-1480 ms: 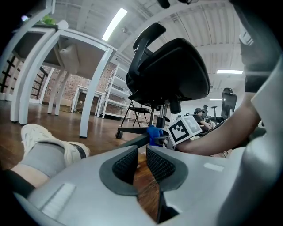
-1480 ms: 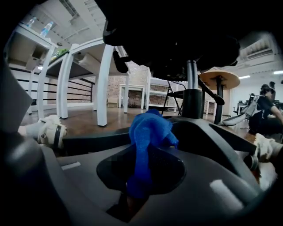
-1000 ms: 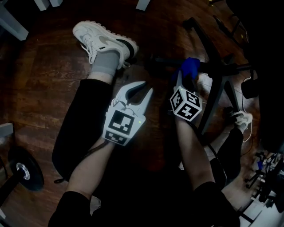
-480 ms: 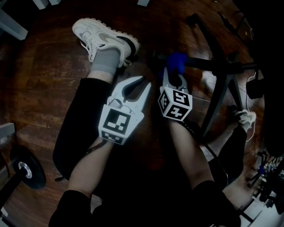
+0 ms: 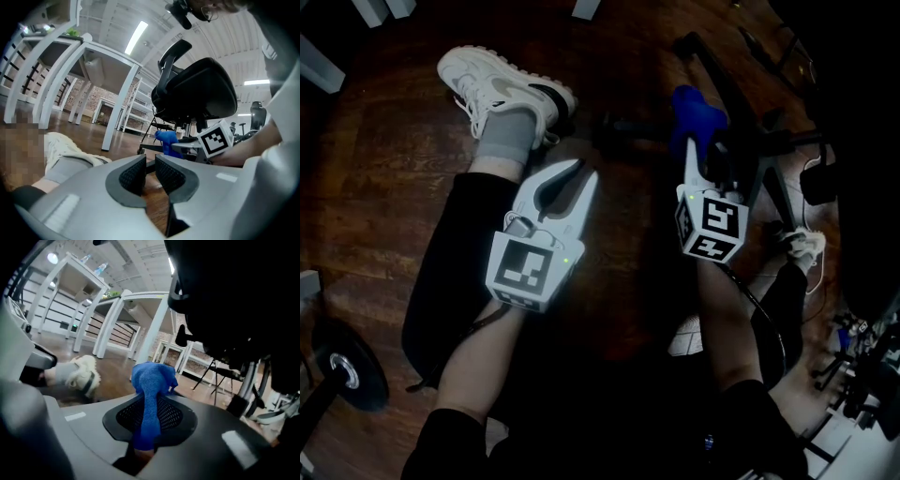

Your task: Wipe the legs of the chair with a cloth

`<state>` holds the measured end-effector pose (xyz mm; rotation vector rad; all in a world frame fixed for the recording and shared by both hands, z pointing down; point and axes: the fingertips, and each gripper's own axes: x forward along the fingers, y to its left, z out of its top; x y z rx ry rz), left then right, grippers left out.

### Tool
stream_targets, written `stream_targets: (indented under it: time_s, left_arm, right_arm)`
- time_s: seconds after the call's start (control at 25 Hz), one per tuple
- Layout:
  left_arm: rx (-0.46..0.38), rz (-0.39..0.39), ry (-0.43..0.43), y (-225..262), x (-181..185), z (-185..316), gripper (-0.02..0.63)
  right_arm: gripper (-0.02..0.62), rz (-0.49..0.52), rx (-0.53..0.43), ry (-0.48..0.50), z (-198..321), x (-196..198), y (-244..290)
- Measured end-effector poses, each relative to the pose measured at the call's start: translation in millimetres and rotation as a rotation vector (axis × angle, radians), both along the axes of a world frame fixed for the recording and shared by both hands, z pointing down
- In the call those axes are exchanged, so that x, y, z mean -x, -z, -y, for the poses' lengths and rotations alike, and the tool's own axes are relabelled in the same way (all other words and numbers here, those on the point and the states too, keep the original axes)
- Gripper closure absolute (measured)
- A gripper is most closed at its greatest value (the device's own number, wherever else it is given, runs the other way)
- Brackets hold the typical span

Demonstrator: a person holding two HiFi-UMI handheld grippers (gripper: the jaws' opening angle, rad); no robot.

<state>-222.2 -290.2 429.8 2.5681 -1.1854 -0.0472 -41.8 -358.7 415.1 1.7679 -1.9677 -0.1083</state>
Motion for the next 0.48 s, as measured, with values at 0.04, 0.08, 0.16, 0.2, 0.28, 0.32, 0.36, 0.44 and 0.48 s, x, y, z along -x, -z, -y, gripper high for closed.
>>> stream_targets:
  time_s: [0.04,0.08,0.16,0.2,0.28,0.32,0.36,0.44,0.48]
  left_arm:
    - [0.001,-0.006,0.002,0.7,0.2,0.3,0.545]
    - [0.000,-0.011,0.005,0.8,0.8,0.8,0.545]
    - [-0.016,-0.015,0.015,-0.6,2.4,2.6,0.545]
    - [-0.021,-0.016,0.020,-1.4,2.9,3.2,0.545]
    - [-0.018,-0.016,0.020,-1.9,2.6,3.1,0.545]
    - [-0.016,-0.016,0.017,-1.7,1.9,2.5,0.545]
    - [-0.016,-0.016,0.012,-1.4,1.0,1.5,0.545]
    - [-0.019,-0.017,0.003,-0.9,-0.3,-0.1,0.545]
    - [-0.020,-0.017,0.001,-1.1,-0.7,-0.3,0.545]
  right_arm:
    - [0.518,-0.037,-0.009,-0.044,7.2,-21.3,9.7]
    - [0.518,-0.061,-0.012,-0.095,13.7,-42.3,17.0]
    - [0.519,-0.077,0.000,-0.190,24.1,-76.5,23.1]
    - [0.520,-0.077,0.019,-0.221,28.6,-86.7,20.8]
    - [0.519,-0.074,0.076,-0.245,35.7,-92.1,7.4]
    - [0.520,-0.073,0.104,-0.244,37.3,-89.3,-0.8]
    - [0.520,-0.072,0.122,-0.239,37.8,-84.6,-7.8]
    - [0.520,-0.058,0.127,-0.220,37.8,-70.5,-15.6]
    - [0.520,-0.042,0.126,-0.207,37.3,-61.8,-17.7]
